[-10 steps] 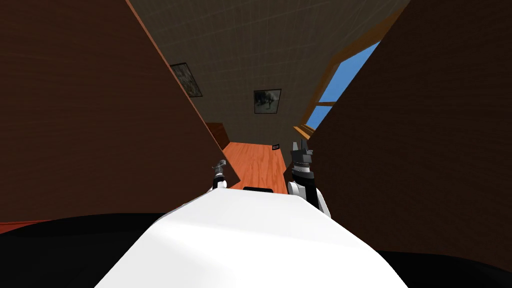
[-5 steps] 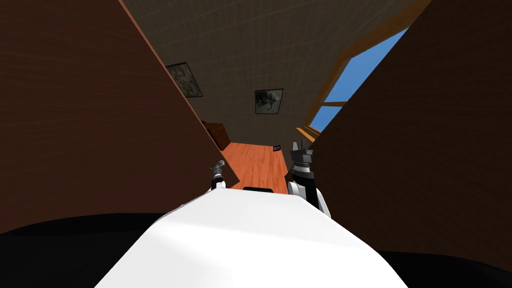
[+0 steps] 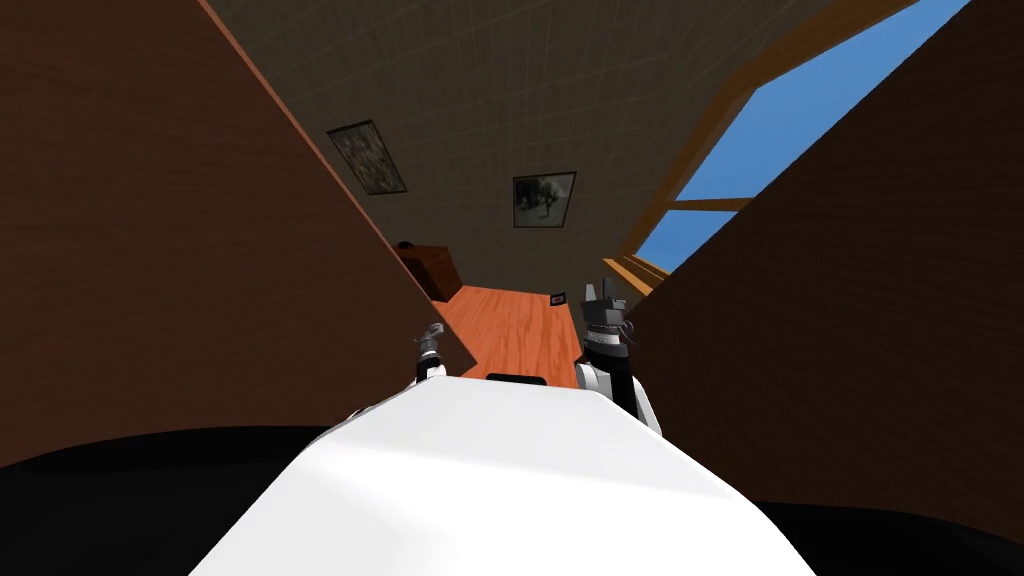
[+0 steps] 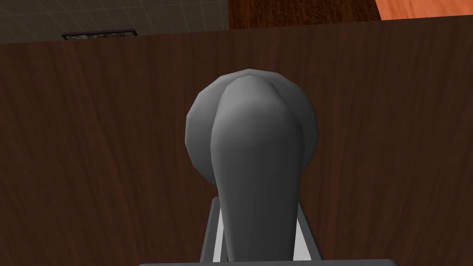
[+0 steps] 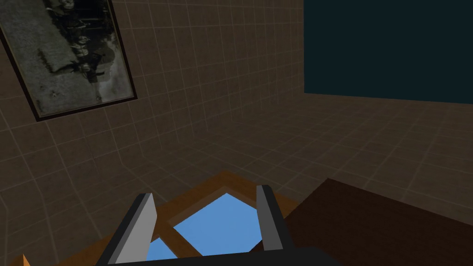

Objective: Push the door open

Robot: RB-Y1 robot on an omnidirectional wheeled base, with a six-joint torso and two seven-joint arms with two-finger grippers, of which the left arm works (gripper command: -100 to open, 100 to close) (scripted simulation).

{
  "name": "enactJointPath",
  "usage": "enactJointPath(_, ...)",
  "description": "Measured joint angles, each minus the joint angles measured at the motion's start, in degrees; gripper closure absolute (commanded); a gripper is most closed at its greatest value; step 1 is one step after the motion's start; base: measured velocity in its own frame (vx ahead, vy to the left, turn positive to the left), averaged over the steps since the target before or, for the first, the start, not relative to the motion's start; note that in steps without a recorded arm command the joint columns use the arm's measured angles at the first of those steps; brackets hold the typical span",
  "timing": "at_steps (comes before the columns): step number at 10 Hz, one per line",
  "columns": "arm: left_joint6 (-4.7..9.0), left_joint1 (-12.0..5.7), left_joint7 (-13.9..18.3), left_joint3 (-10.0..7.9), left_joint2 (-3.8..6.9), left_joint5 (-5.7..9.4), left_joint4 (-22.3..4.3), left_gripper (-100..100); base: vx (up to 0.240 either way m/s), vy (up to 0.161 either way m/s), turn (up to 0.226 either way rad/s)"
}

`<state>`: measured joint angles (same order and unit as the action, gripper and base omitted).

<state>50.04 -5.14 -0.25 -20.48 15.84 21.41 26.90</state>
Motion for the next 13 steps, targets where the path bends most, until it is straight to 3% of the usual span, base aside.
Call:
enactJointPath(1,1.12,-0.60,0.55,-0.55,0.55,-0.06,-2.04,100,0.202,-0.024,0.059)
enactJointPath(3,0.67,-0.20,1.00,-1.90,1.29,0.08,-2.16,100,0.218,0.004,0.093)
enactJointPath(4,-0.58,1.51,0.63,-2.72,0.82,0.28,0.98,100,0.113,-0.001,0.060)
enactJointPath(5,-0.32,0.97,0.82,-2.97,1.36,0.28,0.28,100,0.049,0.009,-0.004)
enactJointPath(7,1.45,-0.22,1.35,-3.02,1.97,0.20,-2.60,100,0.069,0.003,0.019)
enactJointPath(8,0.51,1.22,1.41,-3.54,1.74,0.25,-0.86,100,0.153,-0.019,0.079)
enactJointPath(9,1.13,0.49,1.90,-3.72,2.25,0.17,-2.99,100,0.140,-0.015,0.060)
enactJointPath(10,0.92,0.83,1.86,-4.23,2.28,0.30,-2.64,100,0.101,-0.009,0.034)
enactJointPath(12,3.46,-1.00,3.19,-4.52,3.83,0.11,-7.92,100,0.141,-0.017,0.054)
enactJointPath(13,2.01,0.85,2.64,-5.10,3.18,0.37,-4.27,100,0.161,-0.024,0.055)
